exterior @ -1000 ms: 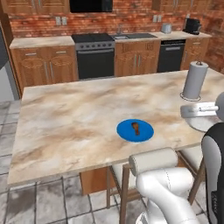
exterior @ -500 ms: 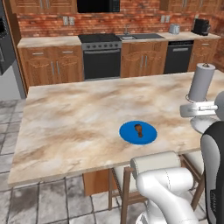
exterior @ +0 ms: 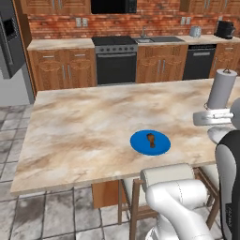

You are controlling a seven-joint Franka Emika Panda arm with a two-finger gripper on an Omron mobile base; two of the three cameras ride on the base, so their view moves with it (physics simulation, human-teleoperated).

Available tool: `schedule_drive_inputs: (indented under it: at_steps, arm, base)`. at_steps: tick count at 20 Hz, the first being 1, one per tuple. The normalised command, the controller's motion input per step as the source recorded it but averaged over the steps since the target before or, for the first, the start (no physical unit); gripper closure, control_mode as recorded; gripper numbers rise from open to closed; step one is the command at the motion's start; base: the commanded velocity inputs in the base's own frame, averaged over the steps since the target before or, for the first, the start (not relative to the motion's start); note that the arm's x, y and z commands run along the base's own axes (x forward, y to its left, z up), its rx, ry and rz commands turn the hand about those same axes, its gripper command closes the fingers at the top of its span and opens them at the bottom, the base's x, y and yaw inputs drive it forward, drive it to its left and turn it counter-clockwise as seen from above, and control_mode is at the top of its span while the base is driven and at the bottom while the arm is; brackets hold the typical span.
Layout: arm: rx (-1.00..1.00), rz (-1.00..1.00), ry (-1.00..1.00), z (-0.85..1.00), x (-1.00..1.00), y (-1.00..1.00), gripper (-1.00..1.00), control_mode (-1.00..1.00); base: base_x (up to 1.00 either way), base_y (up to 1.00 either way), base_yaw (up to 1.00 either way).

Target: Transport the chicken drumstick and lemon to the fridge. Place the chicken drumstick on the rack containing meat and place the lemon on the rack containing the vegetable, ensuring meats and vegetables are on different racks.

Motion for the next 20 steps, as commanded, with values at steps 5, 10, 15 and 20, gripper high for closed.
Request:
schedule_drive_inputs:
  at_steps: [5,10,15,20]
  arm:
    - [0.0,0.02,0.19,-0.51,0.57,-0.11,-1.0,-1.0]
    - [0.01,0.0,0.27,-0.55,0.6,-0.01,-1.0,-1.0]
    - [0.13,0.0,0.13,-0.82,0.5,-0.18,-1.0,-1.0]
    - [0.15,0.0,0.07,-0.73,0.59,-0.16,-1.0,-1.0]
  base:
    - [0.14,-0.02,0.01]
    - [0.0,0.0,0.0]
    - [0.0,0.0,0.0]
    - [0.0,0.0,0.0]
